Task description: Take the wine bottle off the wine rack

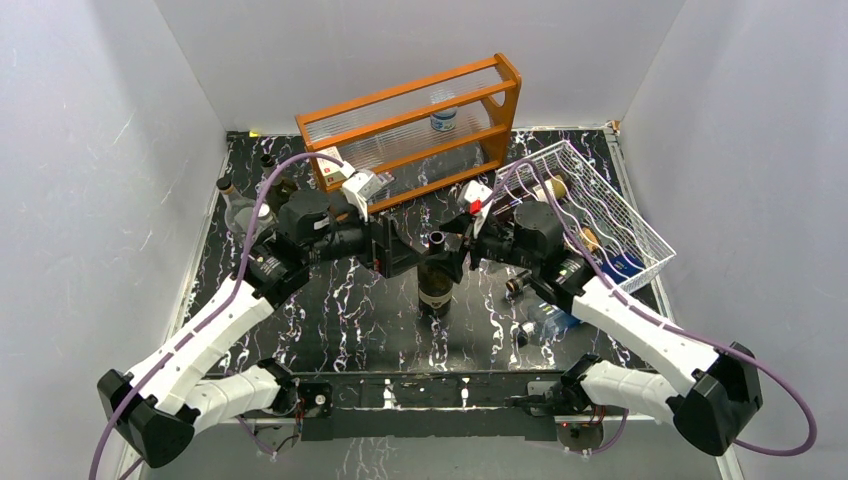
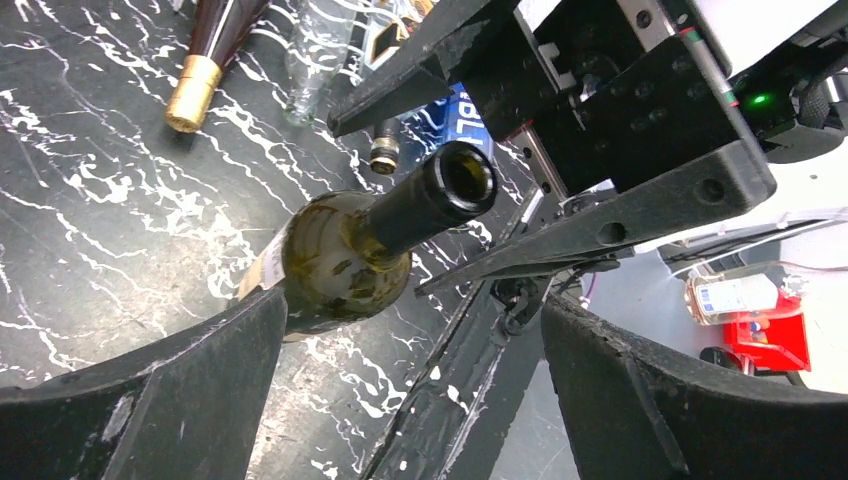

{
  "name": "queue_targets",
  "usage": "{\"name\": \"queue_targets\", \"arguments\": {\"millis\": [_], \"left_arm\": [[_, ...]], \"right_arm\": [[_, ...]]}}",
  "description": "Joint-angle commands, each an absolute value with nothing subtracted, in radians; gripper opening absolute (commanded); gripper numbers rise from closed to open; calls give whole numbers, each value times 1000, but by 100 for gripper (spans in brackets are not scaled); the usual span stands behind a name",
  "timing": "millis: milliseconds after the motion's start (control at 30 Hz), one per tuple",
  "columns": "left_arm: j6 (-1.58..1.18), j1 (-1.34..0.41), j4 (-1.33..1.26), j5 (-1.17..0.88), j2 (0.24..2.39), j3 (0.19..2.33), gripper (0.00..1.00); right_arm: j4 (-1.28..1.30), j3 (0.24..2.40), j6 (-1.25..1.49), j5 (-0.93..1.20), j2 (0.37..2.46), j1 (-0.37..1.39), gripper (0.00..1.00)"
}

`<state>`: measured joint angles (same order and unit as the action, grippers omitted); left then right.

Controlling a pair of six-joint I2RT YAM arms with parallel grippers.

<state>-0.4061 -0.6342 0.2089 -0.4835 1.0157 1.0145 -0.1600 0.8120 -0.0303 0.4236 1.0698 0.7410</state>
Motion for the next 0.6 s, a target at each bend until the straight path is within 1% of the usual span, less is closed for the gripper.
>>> {"name": "queue_targets", "arguments": {"millis": [0,200,267,433,567], "left_arm": [[-422,-674,193,-464,1015,1070,98],[-395,-721,212,-392,1033,1098,98],[-375,-750,224,-357,1052,1118,98],[-304,-829,262,-173,1096,1159,95],[-245,-900,290,-24,1149,1193,90]], "right_arm": [[-137,894,-56,414,992,742,97],[35,923,-109,368,873,742,98],[85,927,-112,316,815,742,98],[217,942,-102,107,711,742,98],[296,964,-60,-70,680,742,98]]}}
